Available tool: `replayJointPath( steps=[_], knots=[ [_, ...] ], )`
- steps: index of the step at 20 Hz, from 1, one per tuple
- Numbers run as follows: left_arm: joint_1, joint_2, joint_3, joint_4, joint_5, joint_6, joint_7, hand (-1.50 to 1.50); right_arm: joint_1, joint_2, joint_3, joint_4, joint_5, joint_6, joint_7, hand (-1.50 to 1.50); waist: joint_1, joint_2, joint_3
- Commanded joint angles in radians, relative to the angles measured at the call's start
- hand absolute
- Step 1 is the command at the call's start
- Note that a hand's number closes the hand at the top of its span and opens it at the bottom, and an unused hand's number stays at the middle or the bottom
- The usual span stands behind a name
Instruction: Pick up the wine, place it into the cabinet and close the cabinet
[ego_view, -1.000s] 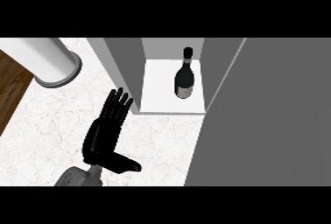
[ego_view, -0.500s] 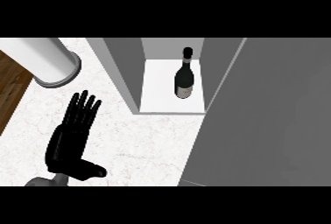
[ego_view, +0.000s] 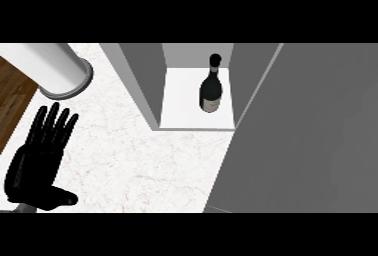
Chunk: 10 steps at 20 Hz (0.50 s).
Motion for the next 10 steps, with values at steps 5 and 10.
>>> replayJointPath(
  steps=[5,10],
  knots=[
    [0.011,0.080,0.074,0.022,0.069,-0.104,0.035,-1.50,-0.088,0.111,0.100,-0.197,-0.008,0.005,0.147,1.50,0.009,0.003,-0.002],
    [-0.027,0.061,0.066,0.044,0.046,-0.099,0.028,-1.50,-0.141,0.180,0.117,-0.135,-0.027,0.020,0.145,1.50,0.015,0.007,-0.003]
  ],
)
